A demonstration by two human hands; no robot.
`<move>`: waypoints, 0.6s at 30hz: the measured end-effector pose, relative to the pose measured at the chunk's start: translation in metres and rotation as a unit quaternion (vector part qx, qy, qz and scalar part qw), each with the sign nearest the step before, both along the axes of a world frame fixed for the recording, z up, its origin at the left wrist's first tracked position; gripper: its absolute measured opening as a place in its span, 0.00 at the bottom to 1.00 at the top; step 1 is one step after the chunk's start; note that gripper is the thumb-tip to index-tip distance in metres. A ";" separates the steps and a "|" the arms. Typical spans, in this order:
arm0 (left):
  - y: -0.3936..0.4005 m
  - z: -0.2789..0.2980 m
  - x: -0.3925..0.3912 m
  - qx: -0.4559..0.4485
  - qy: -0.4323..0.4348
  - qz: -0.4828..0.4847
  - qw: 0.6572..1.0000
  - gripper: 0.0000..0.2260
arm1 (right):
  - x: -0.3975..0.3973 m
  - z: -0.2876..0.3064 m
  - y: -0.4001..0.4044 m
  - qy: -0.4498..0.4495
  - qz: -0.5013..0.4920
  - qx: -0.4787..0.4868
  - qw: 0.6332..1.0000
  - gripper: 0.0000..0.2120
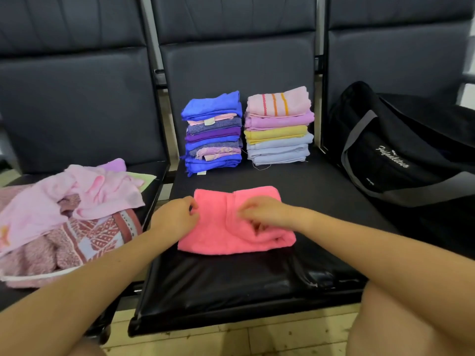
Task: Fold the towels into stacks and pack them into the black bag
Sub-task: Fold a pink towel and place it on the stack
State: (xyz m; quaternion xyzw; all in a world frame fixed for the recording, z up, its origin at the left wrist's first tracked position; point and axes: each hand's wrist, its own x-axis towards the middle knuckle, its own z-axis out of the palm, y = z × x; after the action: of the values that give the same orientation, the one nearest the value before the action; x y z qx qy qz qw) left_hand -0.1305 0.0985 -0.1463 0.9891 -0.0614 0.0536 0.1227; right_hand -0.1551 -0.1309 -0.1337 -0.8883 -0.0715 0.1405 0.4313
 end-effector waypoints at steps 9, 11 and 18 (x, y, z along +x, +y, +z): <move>-0.028 -0.002 0.000 -0.081 -0.099 -0.057 0.990 0.05 | 0.007 -0.010 -0.043 -0.081 -0.097 -0.041 0.991 0.08; -0.041 -0.004 -0.002 -0.103 -0.070 -0.074 0.989 0.04 | 0.009 -0.014 -0.060 -0.115 -0.151 -0.083 0.978 0.09; -0.074 -0.021 0.000 -0.132 0.033 -0.128 0.982 0.13 | -0.003 -0.022 -0.072 0.038 -0.085 -0.154 0.984 0.24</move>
State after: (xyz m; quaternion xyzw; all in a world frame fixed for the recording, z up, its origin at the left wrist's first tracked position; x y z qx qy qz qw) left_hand -0.1306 0.0243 -0.1676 0.9494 -0.1759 0.0122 0.2598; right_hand -0.1579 -0.2030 -0.1553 -0.9411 0.0432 0.1459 0.3019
